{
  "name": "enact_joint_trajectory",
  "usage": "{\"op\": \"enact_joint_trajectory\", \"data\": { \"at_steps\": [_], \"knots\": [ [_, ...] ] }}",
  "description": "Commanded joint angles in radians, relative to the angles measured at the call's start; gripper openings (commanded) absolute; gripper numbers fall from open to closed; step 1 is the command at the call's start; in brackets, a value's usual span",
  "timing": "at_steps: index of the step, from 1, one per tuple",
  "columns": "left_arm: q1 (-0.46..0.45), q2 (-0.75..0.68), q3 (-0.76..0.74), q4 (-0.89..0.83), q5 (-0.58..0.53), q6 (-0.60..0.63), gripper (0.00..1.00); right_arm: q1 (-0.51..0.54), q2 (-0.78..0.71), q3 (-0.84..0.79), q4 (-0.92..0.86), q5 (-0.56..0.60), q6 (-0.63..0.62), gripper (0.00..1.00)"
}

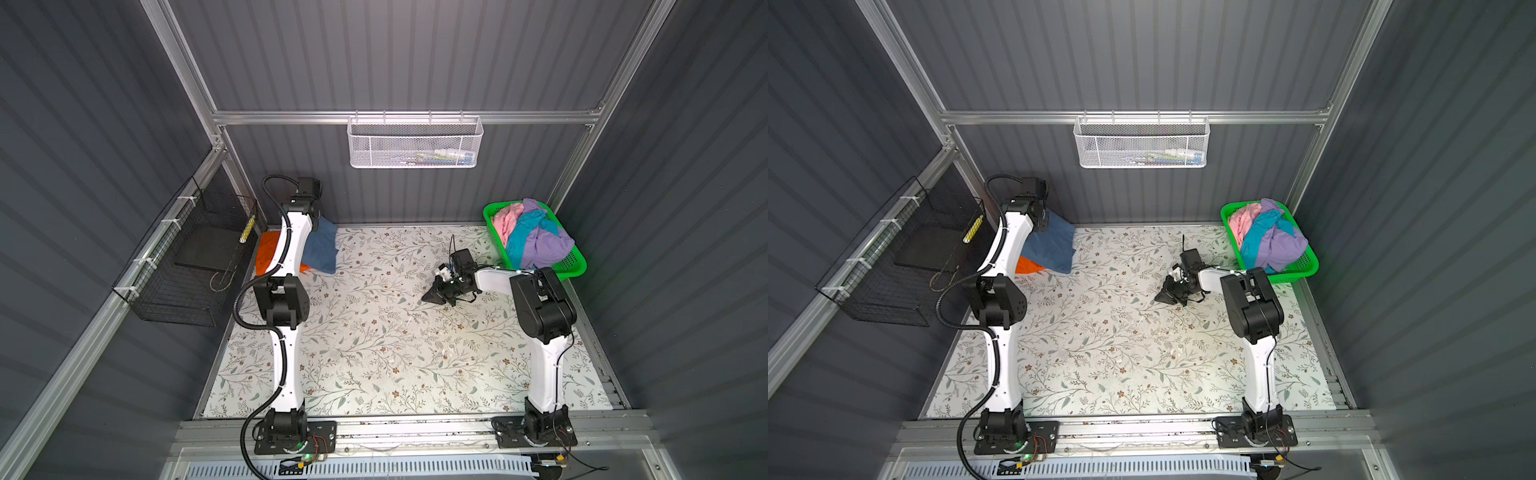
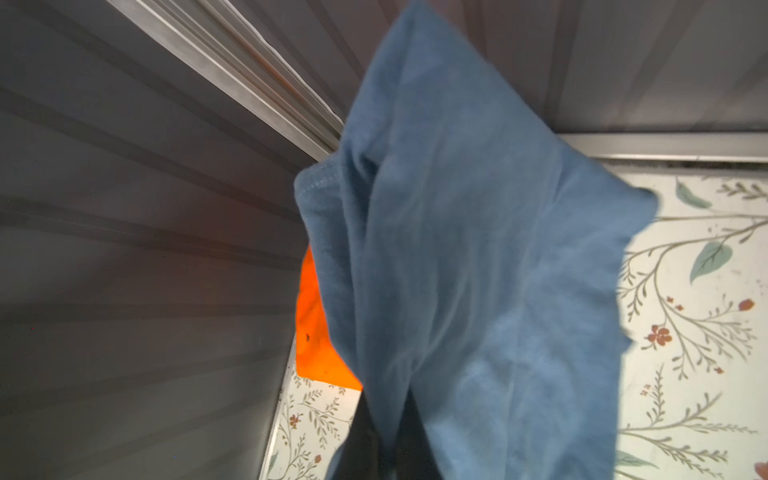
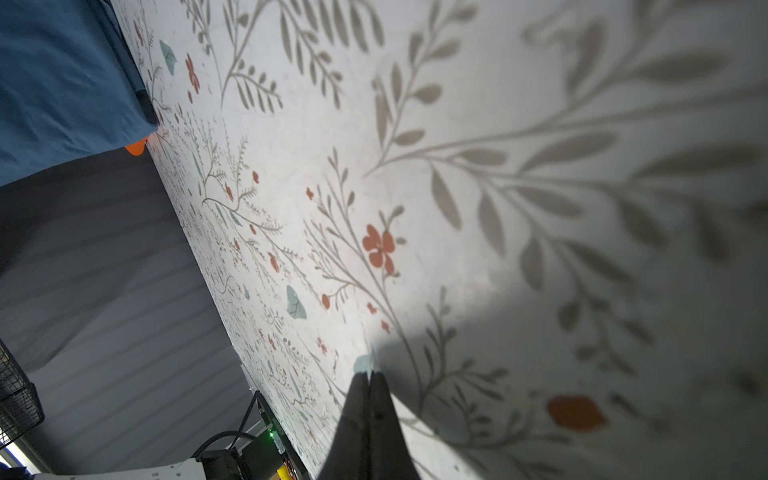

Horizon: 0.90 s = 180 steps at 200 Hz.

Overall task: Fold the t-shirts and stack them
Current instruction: 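Carry the blue shirt onto the orange shirt with left gripper while right withdraws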

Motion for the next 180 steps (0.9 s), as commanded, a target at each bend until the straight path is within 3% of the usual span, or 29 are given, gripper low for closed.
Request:
{"op": "enact_joint_trajectory", "data": {
  "at_steps": [1,53,84,91,111,131,148,180],
  "knots": [
    [0.024,-0.051,0.029,0.028,-0.042,0.027,0.0,0.007,0.033,0.02,0.001,-0.007,0.007,0.0],
    [0.08,-0.03,-0.048,0.036,0.002,-0.009,0.0,0.012,0.041,0.02,0.003,-0.008,0.006,0.0],
    [0.131,0.018,-0.037,0.035,-0.022,-0.036,0.12,0.013,0.041,0.011,0.004,-0.004,0.003,0.0],
    [0.144,0.024,-0.036,0.037,-0.046,-0.047,0.18,0.013,0.04,0.005,0.006,-0.004,0.003,0.0],
    [0.18,0.023,-0.041,0.037,-0.068,-0.087,0.52,0.013,0.042,-0.006,0.013,-0.004,0.005,0.0],
    [0.185,0.0,-0.077,0.051,-0.044,-0.098,0.67,0.013,0.042,-0.015,0.026,-0.007,0.012,0.0],
    [0.184,-0.019,-0.109,0.054,0.001,-0.118,0.72,0.013,0.036,-0.016,0.027,-0.007,0.014,0.0],
    [0.164,-0.065,-0.193,0.068,0.084,-0.136,0.7,0.013,-0.002,-0.015,0.016,0.008,0.001,0.0]
  ]
}}
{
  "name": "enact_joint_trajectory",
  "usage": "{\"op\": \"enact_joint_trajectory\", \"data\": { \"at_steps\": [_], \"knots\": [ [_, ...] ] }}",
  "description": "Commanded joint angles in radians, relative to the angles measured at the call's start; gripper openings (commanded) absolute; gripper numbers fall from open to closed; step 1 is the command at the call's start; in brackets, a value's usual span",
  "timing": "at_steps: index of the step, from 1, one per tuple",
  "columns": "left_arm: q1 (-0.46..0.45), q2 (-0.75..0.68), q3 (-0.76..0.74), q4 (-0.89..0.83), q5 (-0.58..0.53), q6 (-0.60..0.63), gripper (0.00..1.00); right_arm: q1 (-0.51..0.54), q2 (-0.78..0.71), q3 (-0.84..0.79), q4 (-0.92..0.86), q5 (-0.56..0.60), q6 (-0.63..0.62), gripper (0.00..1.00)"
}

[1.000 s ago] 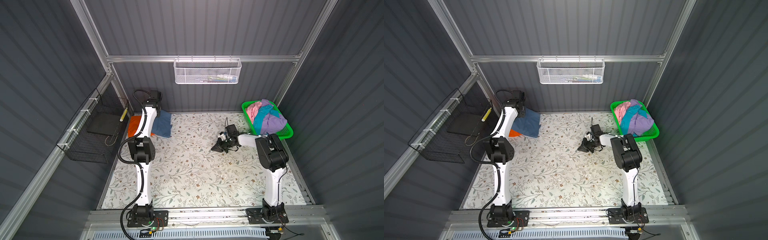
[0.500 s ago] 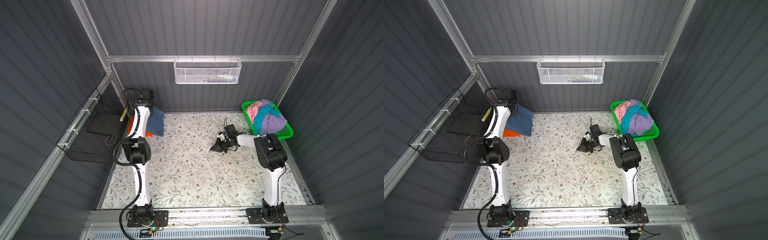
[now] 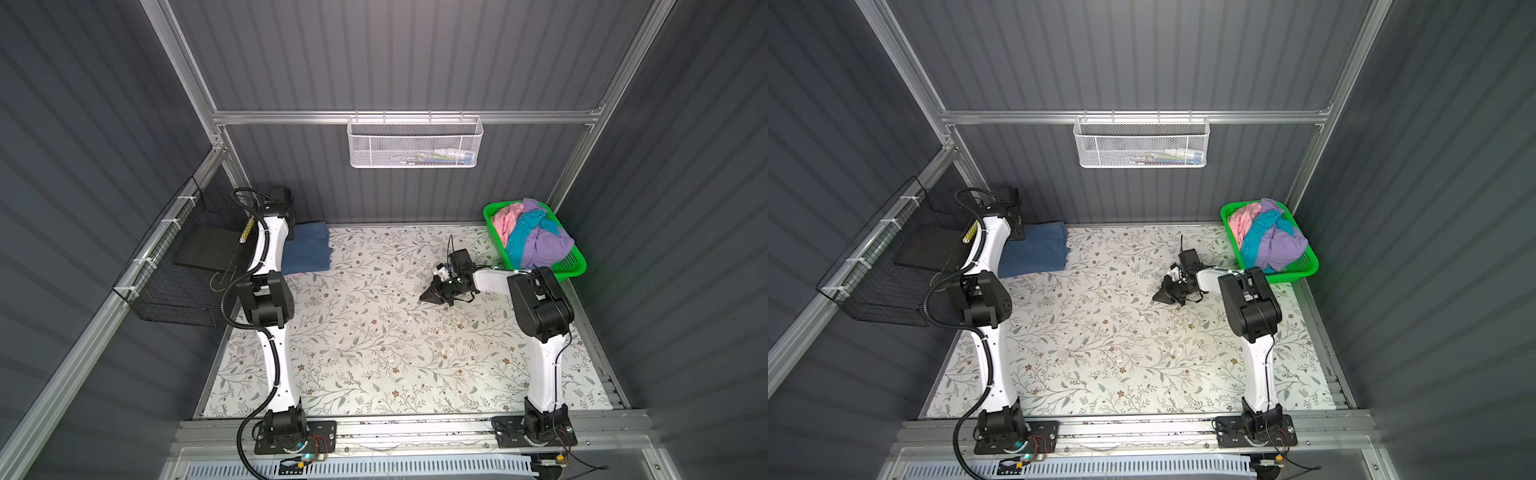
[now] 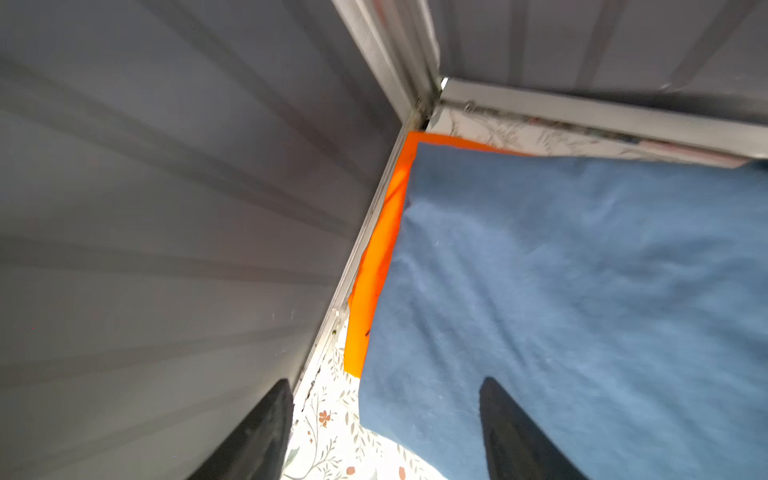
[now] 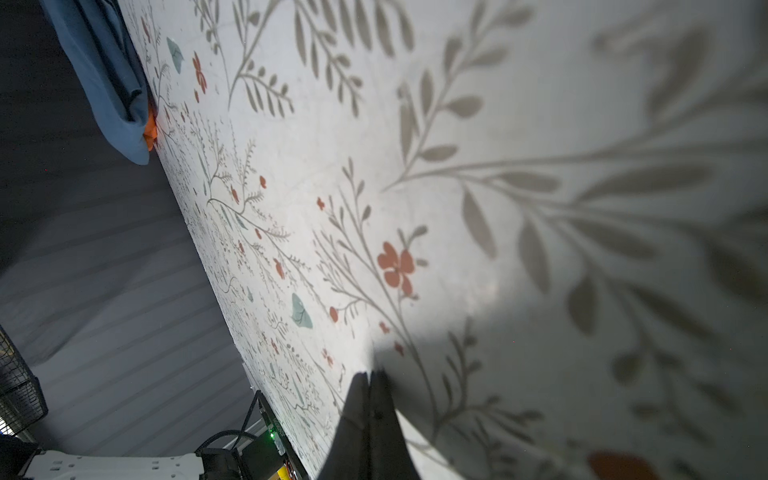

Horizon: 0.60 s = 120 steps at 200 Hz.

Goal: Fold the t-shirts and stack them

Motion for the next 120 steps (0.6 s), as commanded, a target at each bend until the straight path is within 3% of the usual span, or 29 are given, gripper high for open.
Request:
{"op": "enact_joint_trajectory", "data": {
  "at_steps": [1,34,69,120],
  "knots": [
    [-0.003,-0.072,-0.056,0.019,0.061,-0.035,0.69,0.003,-0.016,-0.015,-0.017,0.02,-0.005,0.0],
    [-0.109,-0.137,-0.148,0.062,0.122,-0.006,0.66,0.002,-0.093,-0.009,-0.083,0.078,-0.068,0.0],
    [-0.26,-0.22,-0.197,0.072,0.165,-0.078,0.65,-0.008,-0.247,-0.01,-0.188,0.207,-0.146,0.0],
    [-0.426,-0.46,-0.524,0.246,0.302,-0.179,0.62,-0.062,-0.514,-0.051,-0.32,0.482,-0.202,0.0]
  ]
}}
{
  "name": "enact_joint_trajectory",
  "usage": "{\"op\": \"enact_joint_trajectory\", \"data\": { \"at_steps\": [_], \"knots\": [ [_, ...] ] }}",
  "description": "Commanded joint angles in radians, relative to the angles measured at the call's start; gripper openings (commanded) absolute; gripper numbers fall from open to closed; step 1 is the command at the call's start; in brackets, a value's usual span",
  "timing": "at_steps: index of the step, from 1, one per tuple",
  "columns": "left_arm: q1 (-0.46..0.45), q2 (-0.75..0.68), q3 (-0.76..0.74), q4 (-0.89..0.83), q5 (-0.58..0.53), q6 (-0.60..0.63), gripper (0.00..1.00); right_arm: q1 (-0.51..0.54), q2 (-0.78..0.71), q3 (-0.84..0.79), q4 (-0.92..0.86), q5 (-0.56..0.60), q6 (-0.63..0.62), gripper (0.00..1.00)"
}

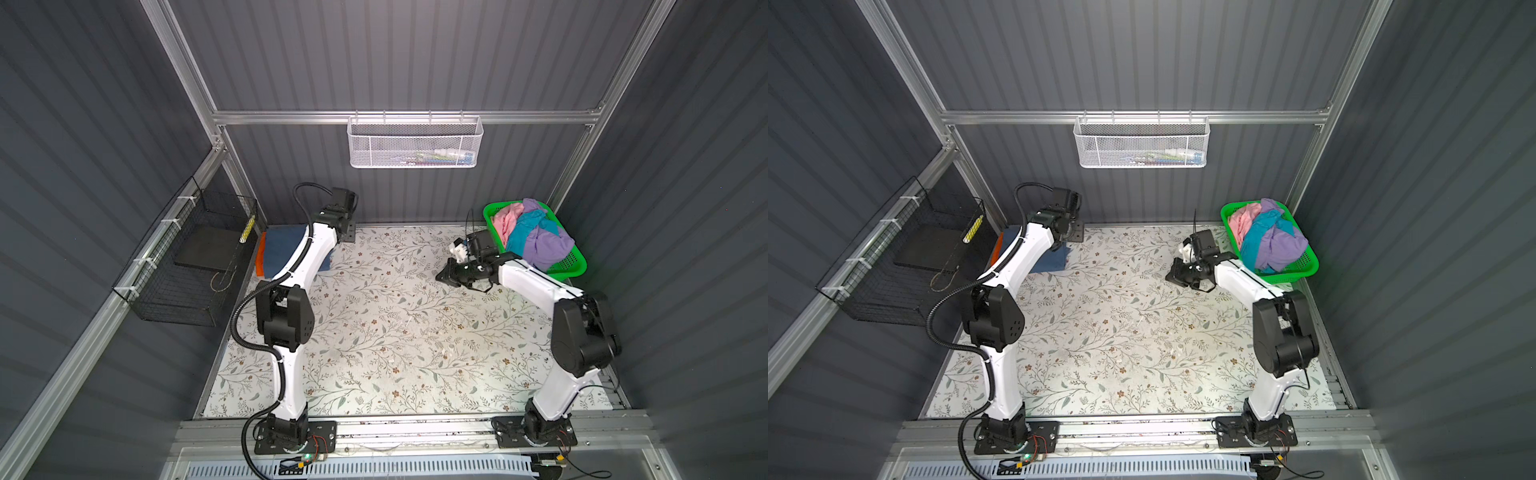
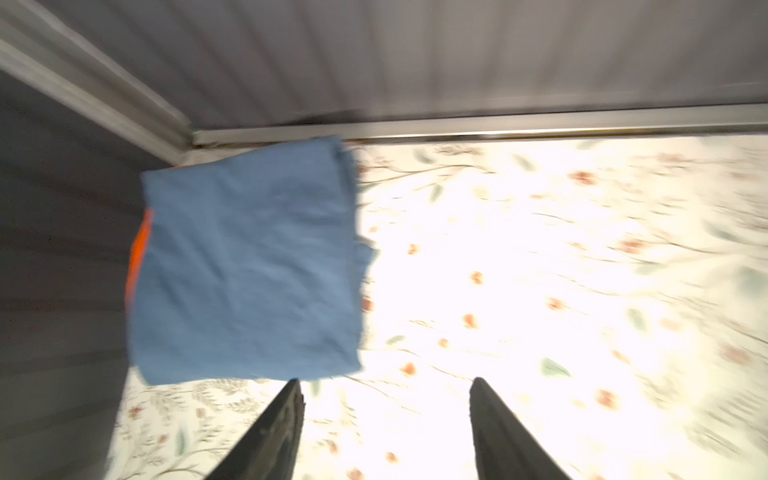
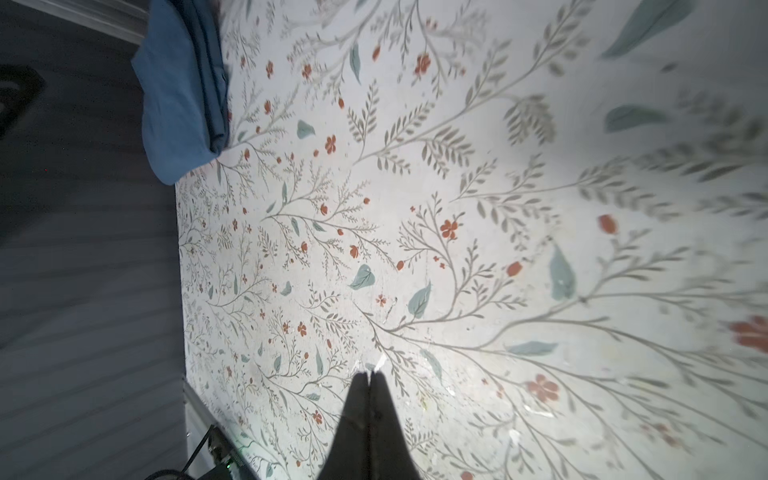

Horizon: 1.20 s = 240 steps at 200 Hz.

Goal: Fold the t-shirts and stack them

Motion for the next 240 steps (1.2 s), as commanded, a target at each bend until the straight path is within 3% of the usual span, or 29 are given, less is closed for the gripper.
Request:
{"op": "enact_joint_trajectory", "data": {
  "at_steps": [1,22,43,59,60,62,64,65,67,69,71,106,137,159,182,208,240],
  "knots": [
    [-0.013,-0.108,-0.131,0.092,0.099,-0.082,0.62,-0.028,-0.094,-0.038,-0.105,0.205,-0.053,0.0],
    [-0.062,-0.212,-0.294,0.191,0.167,-0.12,0.59,-0.03,-0.198,-0.084,-0.112,0.348,-0.073,0.03],
    [-0.095,-0.335,-0.481,0.329,0.2,-0.127,0.62,-0.03,-0.323,-0.169,-0.04,0.478,-0.111,0.21],
    [-0.096,-0.444,-0.645,0.43,0.17,-0.122,0.73,-0.03,-0.419,-0.239,0.049,0.587,-0.166,0.47],
    [-0.096,-0.448,-0.655,0.435,0.166,-0.122,0.76,-0.03,-0.425,-0.244,0.054,0.595,-0.168,0.48],
    [-0.096,-0.465,-0.672,0.444,0.16,-0.12,0.92,-0.03,-0.434,-0.252,0.065,0.609,-0.178,0.52],
    [-0.096,-0.48,-0.687,0.453,0.153,-0.117,0.97,-0.03,-0.447,-0.261,0.072,0.622,-0.186,0.56],
    [-0.096,-0.488,-0.695,0.458,0.148,-0.117,0.99,-0.03,-0.452,-0.266,0.079,0.629,-0.188,0.62],
    [-0.096,-0.502,-0.708,0.465,0.142,-0.114,0.99,-0.03,-0.463,-0.275,0.091,0.644,-0.195,0.88],
    [-0.096,-0.515,-0.723,0.473,0.137,-0.112,0.99,-0.03,-0.473,-0.284,0.102,0.655,-0.204,0.96],
    [-0.096,-0.53,-0.737,0.481,0.122,-0.109,1.0,-0.03,-0.483,-0.293,0.11,0.671,-0.213,0.98],
    [-0.096,-0.753,-0.981,0.624,-0.076,-0.088,1.0,-0.03,-0.651,-0.456,0.295,0.872,-0.3,0.99],
    [-0.096,-0.893,-1.155,0.733,-0.2,-0.091,1.0,-0.031,-0.777,-0.614,0.455,0.963,-0.357,0.99],
    [-0.096,-0.908,-1.259,0.835,-0.343,-0.028,1.0,-0.032,-0.802,-0.696,0.551,1.02,-0.431,0.99],
    [-0.096,-0.828,-1.28,0.802,-0.405,0.09,1.0,-0.032,-0.767,-0.798,0.728,1.042,-0.658,0.99],
    [-0.096,-0.744,-1.289,0.78,-0.391,0.127,1.0,-0.033,-0.755,-0.863,0.775,1.218,-0.537,0.99],
    [-0.095,-0.824,-1.468,0.998,-0.453,0.144,1.0,-0.058,-0.819,-1.023,0.909,1.089,-0.54,0.99]
  ]
}}
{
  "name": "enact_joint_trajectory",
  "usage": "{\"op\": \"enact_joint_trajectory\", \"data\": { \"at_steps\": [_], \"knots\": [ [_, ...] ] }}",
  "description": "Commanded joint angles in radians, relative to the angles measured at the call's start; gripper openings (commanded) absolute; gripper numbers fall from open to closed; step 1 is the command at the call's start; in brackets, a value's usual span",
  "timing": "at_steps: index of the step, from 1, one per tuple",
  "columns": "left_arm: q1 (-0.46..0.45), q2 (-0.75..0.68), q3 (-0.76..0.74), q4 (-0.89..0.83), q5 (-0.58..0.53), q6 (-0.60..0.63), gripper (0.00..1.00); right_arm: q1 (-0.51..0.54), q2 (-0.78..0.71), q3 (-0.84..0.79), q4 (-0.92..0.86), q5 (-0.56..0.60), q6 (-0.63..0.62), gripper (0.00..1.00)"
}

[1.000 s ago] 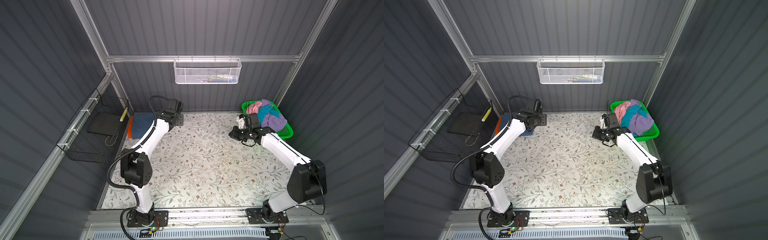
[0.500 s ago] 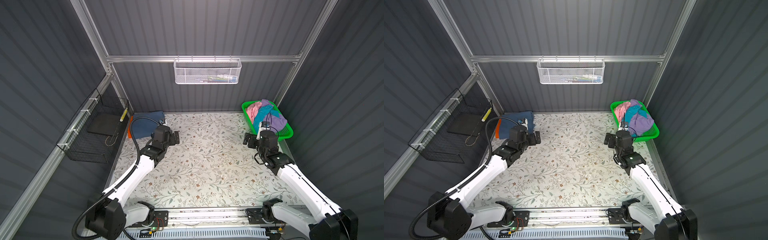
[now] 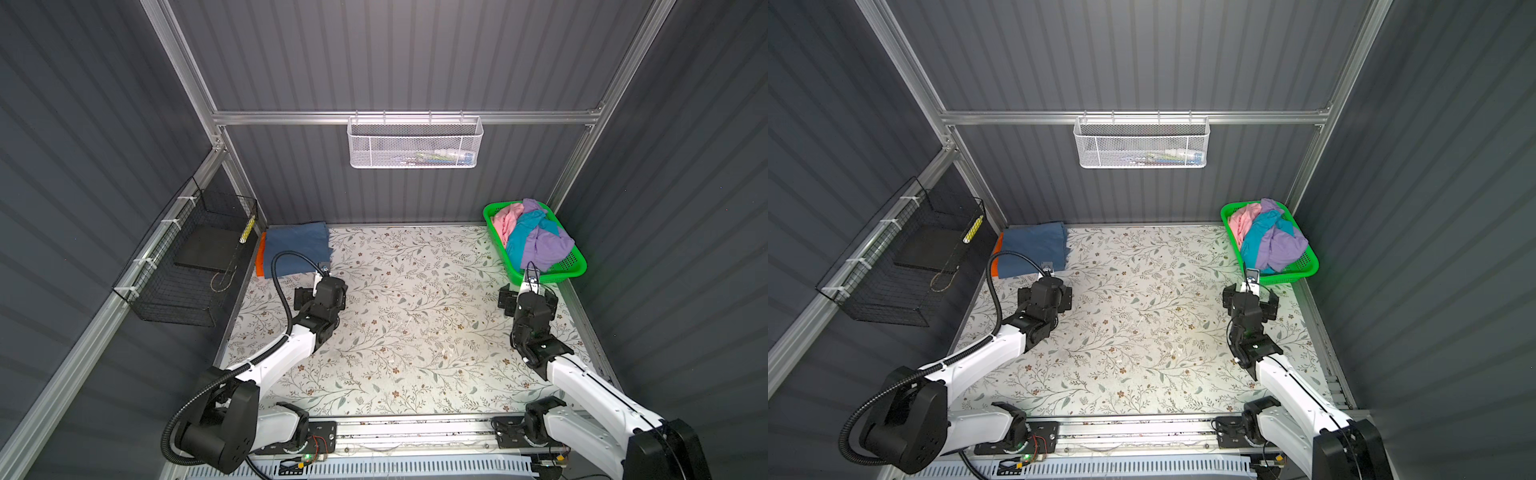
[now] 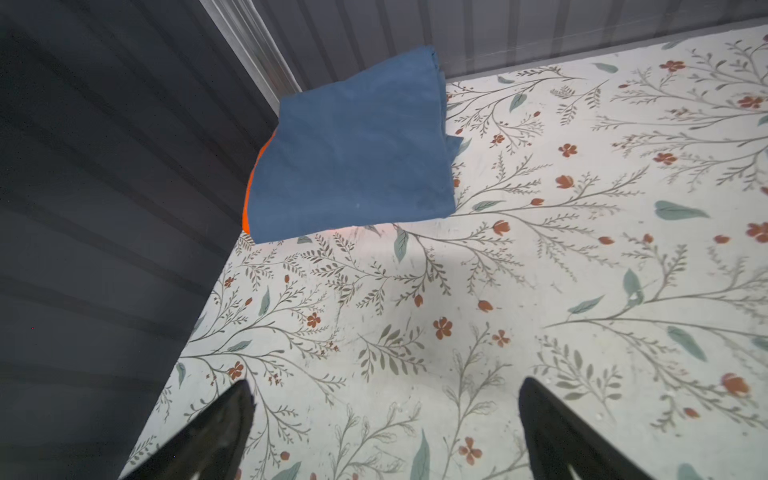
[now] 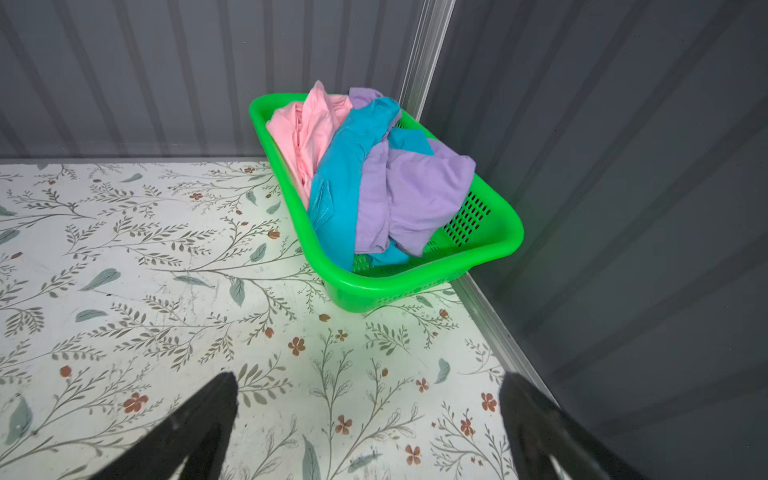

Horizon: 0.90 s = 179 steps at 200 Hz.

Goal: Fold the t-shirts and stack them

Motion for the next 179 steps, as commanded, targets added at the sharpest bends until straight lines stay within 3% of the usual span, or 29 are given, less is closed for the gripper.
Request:
{"op": "enact_joint_trajectory", "data": {
  "at_steps": [1,25,56,105,130,148,161,179],
  "knots": [
    [0.004,-0.067,-0.113,0.175,-0.078,0.059,1.0,-0.024,-0.04,-0.081,0.133,-0.029,0.005,0.99],
    [0.01,-0.033,-0.202,0.322,-0.144,0.085,1.0,-0.084,0.009,-0.107,0.072,-0.037,0.113,0.99],
    [0.032,0.094,-0.228,0.426,-0.152,0.077,1.0,-0.12,0.097,-0.093,0.167,-0.096,0.082,0.99],
    [0.147,0.244,-0.18,0.639,0.074,0.078,1.0,-0.159,0.297,-0.023,0.317,-0.108,0.009,0.99],
    [0.193,0.339,-0.125,0.698,0.162,0.119,1.0,-0.179,0.381,-0.003,0.434,-0.182,-0.036,0.99],
    [0.22,0.442,-0.152,0.897,0.178,0.145,0.99,-0.188,0.398,0.054,0.332,-0.235,-0.028,0.99],
    [0.256,0.399,-0.148,0.783,0.251,0.086,1.0,-0.197,0.386,0.031,0.376,-0.322,-0.002,0.99],
    [0.276,0.48,-0.248,1.095,0.254,0.094,1.0,-0.204,0.384,0.013,0.412,-0.384,0.023,0.99]
  ]
}}
